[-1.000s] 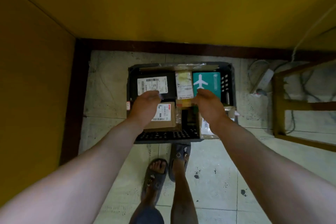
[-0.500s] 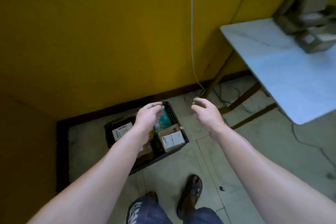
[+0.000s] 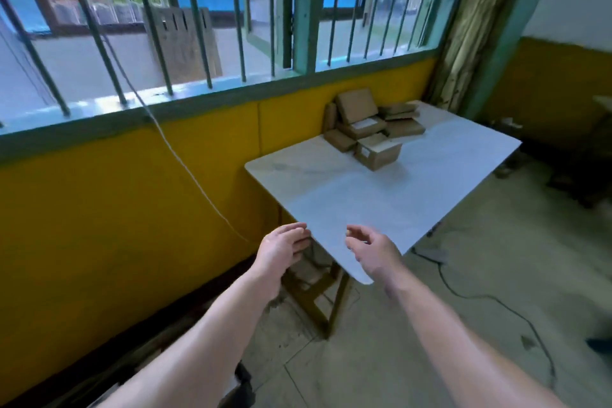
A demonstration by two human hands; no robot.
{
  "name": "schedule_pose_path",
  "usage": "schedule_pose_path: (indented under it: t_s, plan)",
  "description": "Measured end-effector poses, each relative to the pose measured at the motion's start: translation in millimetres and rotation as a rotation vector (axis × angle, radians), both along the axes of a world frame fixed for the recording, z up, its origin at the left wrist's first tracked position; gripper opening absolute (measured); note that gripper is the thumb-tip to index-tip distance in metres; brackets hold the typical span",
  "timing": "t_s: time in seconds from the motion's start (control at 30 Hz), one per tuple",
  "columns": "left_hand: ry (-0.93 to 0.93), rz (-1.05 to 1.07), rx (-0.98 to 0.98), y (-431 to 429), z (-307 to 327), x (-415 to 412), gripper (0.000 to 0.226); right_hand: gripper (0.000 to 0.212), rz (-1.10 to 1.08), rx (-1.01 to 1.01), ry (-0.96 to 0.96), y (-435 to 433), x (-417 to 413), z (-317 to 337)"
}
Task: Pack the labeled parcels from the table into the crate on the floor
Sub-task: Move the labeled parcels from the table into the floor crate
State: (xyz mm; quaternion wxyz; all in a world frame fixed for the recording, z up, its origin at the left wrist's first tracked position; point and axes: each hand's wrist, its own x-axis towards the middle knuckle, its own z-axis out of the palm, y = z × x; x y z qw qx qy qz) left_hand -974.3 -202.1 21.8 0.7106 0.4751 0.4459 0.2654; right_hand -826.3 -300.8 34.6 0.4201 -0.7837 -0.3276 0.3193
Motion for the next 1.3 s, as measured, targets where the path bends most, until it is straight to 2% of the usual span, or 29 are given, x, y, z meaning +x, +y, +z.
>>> schedule_pose_path:
  t_s: [0.23, 0.5, 0.73, 0.9, 1.13, 1.3]
  plan:
    - [0.005, -0.095, -0.006, -18.1, 19.9, 161.9, 0.016, 0.033, -0.092, 0.056, 0.078, -27.4, 156.4, 1.4]
    - [0.028, -0.087, -0.022, 7.2, -2.6, 275.7, 0.018, 0.034, -0.119, 0.030, 0.136, -3.9, 280.7, -10.3]
    - [0.004, 0.014, -0.072, 93.8, -34.3, 383.3, 0.017, 0.033, -0.079, -0.007, 0.150, 76.5, 392.5, -20.0]
    - [0.015, 0.183, -0.129, 161.4, -56.5, 446.7, 0.019, 0.034, -0.017, -0.101, 0.167, 146.4, 470.3, -23.9]
    - [0.169, 0.452, -0.104, 222.0, -78.2, 487.3, 0.031, 0.038, 0.116, -0.169, 0.196, 238.2, 534.2, -41.4]
    - [0.294, 0.448, -0.136, 241.5, -90.4, 512.8, 0.044, 0.039, 0.195, -0.219, 0.185, 306.0, 568.6, -59.5]
